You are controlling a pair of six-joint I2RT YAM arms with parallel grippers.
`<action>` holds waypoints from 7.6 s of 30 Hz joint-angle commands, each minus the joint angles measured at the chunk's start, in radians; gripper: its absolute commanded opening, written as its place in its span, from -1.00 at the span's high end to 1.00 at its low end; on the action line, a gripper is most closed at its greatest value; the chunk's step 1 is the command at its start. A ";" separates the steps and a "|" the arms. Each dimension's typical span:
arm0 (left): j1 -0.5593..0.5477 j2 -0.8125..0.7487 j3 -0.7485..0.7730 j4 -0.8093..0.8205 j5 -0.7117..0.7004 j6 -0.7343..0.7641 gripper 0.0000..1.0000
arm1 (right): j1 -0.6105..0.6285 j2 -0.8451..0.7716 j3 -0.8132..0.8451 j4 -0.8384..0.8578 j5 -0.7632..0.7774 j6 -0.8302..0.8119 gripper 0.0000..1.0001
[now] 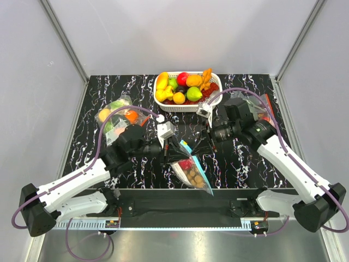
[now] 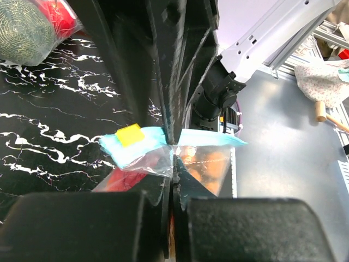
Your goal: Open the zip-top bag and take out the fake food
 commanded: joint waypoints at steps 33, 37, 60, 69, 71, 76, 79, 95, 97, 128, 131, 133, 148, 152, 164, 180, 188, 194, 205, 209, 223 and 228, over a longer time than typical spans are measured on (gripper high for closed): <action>-0.005 -0.007 0.020 -0.008 0.015 0.043 1.00 | 0.018 -0.032 -0.058 0.330 -0.087 0.210 -0.14; -0.005 -0.007 0.022 -0.011 0.013 0.043 1.00 | 0.023 -0.038 -0.061 0.333 -0.093 0.210 -0.02; -0.003 0.018 0.040 -0.028 -0.008 0.043 -0.24 | 0.027 -0.061 -0.070 0.318 -0.115 0.169 1.00; -0.003 0.041 0.082 -0.026 0.000 0.069 -0.25 | 0.027 -0.037 -0.061 0.284 -0.127 0.140 1.00; -0.003 0.056 0.094 -0.032 0.001 0.080 -0.22 | 0.027 -0.030 -0.061 0.284 -0.131 0.138 1.00; -0.005 0.090 0.116 -0.035 0.043 0.085 0.05 | 0.026 -0.037 -0.059 0.284 -0.122 0.134 1.00; -0.005 0.091 0.106 -0.060 0.055 0.080 0.13 | 0.027 -0.038 -0.056 0.280 -0.108 0.126 1.00; -0.005 0.056 0.077 -0.041 0.079 0.063 1.00 | 0.027 -0.040 -0.052 0.243 -0.067 0.111 1.00; -0.003 0.045 0.073 -0.015 0.073 0.060 1.00 | 0.027 -0.035 -0.053 0.232 -0.061 0.105 1.00; 0.107 -0.056 0.073 -0.115 -0.181 0.109 1.00 | 0.027 -0.080 -0.140 0.188 0.017 0.101 1.00; 0.111 -0.067 0.070 -0.124 -0.293 0.111 1.00 | 0.027 -0.078 -0.144 0.188 0.028 0.106 1.00; 0.115 -0.070 0.068 -0.133 -0.369 0.109 1.00 | 0.027 -0.075 -0.145 0.192 0.036 0.109 1.00; 0.118 0.045 -0.052 -0.048 -0.766 0.046 1.00 | 0.035 -0.044 -0.203 0.200 0.175 0.178 1.00; 0.132 0.091 -0.094 0.015 -0.783 0.028 1.00 | 0.043 -0.034 -0.208 0.142 0.292 0.226 1.00; 0.242 0.130 -0.167 0.130 -0.711 -0.001 1.00 | 0.061 -0.061 -0.260 0.042 0.410 0.281 1.00; 0.284 0.114 -0.257 0.334 0.108 -0.024 1.00 | 0.078 -0.008 -0.193 0.097 0.602 0.308 -0.06; 0.285 0.134 -0.243 0.338 0.194 -0.038 1.00 | 0.078 0.040 -0.188 0.215 0.642 0.269 -0.12; 0.287 0.136 -0.237 0.334 0.198 -0.038 1.00 | 0.080 0.042 -0.239 0.229 0.514 0.273 -0.12; 0.296 0.139 -0.226 0.341 0.208 -0.049 1.00 | 0.095 -0.023 -0.344 0.281 0.389 0.324 -0.12; 0.296 0.140 -0.225 0.339 0.207 -0.050 1.00 | 0.109 -0.021 -0.357 0.298 0.372 0.336 -0.12; 0.298 0.145 -0.225 0.334 0.205 -0.050 1.00 | 0.155 0.011 -0.386 0.372 0.363 0.373 -0.11; 0.298 0.137 -0.228 0.331 0.204 -0.050 1.00 | 0.172 0.043 -0.389 0.395 0.373 0.378 -0.11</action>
